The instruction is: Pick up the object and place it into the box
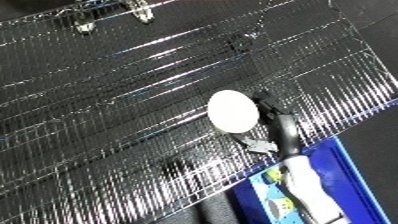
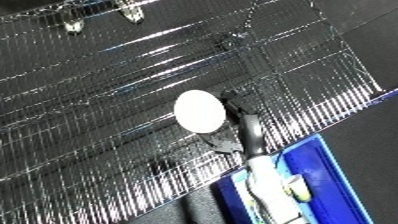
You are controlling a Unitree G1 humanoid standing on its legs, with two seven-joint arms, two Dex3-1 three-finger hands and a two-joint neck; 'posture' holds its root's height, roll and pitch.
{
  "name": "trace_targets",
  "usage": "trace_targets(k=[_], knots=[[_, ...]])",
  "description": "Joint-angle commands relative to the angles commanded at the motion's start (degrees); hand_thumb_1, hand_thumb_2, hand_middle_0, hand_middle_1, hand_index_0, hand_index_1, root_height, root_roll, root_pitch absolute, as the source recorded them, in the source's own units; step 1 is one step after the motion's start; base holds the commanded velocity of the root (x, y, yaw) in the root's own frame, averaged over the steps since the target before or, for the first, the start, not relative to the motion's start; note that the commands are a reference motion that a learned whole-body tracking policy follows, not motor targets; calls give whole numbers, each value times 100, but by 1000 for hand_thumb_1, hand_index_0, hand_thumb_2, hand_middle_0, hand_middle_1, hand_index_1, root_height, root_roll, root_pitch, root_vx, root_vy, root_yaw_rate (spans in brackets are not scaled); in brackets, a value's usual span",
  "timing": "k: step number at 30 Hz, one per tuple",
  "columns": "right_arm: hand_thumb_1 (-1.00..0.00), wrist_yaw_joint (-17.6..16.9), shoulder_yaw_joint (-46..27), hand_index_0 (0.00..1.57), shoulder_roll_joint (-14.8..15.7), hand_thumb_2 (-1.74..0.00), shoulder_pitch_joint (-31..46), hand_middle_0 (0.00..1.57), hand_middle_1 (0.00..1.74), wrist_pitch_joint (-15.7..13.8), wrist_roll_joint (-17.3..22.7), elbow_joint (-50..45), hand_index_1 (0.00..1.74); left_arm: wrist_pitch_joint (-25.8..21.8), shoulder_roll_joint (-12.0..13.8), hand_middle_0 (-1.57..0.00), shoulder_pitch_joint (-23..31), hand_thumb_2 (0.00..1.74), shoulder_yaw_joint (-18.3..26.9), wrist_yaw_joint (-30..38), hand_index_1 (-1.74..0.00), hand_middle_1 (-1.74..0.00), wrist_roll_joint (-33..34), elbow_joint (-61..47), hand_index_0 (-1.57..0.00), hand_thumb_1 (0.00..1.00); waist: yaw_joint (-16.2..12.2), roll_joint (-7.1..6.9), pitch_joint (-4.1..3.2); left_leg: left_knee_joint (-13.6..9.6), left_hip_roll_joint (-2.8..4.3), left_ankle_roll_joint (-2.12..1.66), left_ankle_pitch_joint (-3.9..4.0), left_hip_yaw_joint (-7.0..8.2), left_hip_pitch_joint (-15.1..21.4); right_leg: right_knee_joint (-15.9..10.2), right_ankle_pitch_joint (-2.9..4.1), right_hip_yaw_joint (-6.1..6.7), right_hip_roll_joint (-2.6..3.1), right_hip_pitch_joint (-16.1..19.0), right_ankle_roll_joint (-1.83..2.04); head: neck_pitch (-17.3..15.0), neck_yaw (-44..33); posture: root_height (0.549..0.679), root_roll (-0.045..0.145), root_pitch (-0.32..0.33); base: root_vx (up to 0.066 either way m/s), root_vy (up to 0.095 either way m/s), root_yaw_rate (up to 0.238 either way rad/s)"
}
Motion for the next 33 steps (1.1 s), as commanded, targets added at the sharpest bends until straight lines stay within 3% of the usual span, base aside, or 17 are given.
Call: trace_targets(k=[6,13,21,28,33], knots=[[-650,-162,-282,1020,32,-1131,375,1020,1131,-20,-162,-646,1131,-28,-77,-1570,116,1740,147,-92,-1740,-1740,78,-28,-1570,1000,-149,-64,0,-227,78,-23,27,102,347,-280,69,50,-5,311,35,63,259,655,64,-11,-17,33,-144],[-650,-421,-776,1020,-29,-1131,939,1020,1131,-70,-238,-1302,1131,-155,-212,-1570,323,1740,294,-201,-1740,-1740,124,-29,-1570,1000,-400,-34,0,-388,164,-51,13,279,696,-506,103,169,-19,572,61,177,696,658,67,-31,-23,74,-185],[-650,-571,-1486,1020,-198,-1131,1830,1020,1131,-325,-60,-1678,1131,-323,-375,-1570,573,1740,402,-269,-1740,-1740,19,-42,-1570,1000,-862,151,-6,-479,275,-83,-5,595,1043,-619,67,386,-57,713,67,385,1061,659,78,-46,-14,130,-215],[-650,-666,-2054,1020,-229,-1131,2657,1020,1131,-729,237,-1663,1131,-539,-532,-1570,710,1740,382,-305,-1740,-1740,-60,17,-1570,1000,-1345,356,-45,-569,286,-87,-3,900,1299,-718,63,610,-36,699,108,618,1296,659,87,-44,-24,108,-210],[-650,-541,-2256,1020,-198,-1131,2928,1020,1131,-940,570,-1500,1131,-655,-620,-1570,698,1740,351,-280,-1740,-1740,-95,82,-1570,1000,-1566,441,-54,-632,284,-96,9,1025,1407,-823,85,697,-15,698,135,701,1344,660,90,-40,-23,89,-196]])
